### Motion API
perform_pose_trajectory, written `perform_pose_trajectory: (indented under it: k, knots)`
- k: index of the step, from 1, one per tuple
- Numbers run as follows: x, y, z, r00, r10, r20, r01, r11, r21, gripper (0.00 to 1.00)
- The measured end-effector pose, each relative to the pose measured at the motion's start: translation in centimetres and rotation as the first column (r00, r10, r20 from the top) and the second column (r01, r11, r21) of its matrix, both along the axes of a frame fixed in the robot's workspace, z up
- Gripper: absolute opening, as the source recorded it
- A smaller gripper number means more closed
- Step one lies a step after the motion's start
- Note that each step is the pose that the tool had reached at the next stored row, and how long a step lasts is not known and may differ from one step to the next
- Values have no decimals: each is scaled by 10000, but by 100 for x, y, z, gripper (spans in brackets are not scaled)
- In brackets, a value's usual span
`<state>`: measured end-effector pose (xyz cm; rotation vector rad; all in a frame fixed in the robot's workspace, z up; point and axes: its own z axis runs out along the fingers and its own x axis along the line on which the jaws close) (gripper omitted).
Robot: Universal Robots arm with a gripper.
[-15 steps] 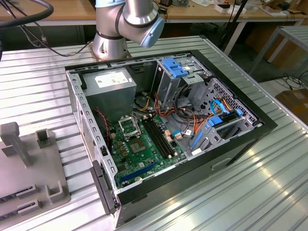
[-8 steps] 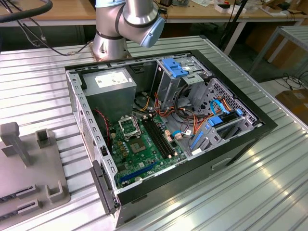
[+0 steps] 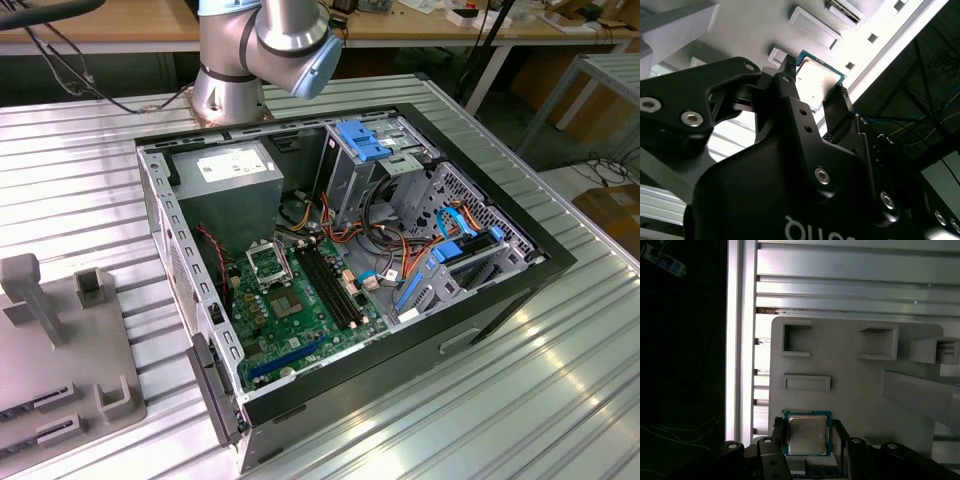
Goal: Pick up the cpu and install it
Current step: 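Pick up the cpu and move it towards the insertion slot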
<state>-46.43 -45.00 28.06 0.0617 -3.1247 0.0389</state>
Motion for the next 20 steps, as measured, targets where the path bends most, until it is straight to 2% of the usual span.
perform_pose_trajectory:
  k: [20]
  knots:
    - [1, 0, 115, 10000, 0, -10, 0, 10000, 0, 47]
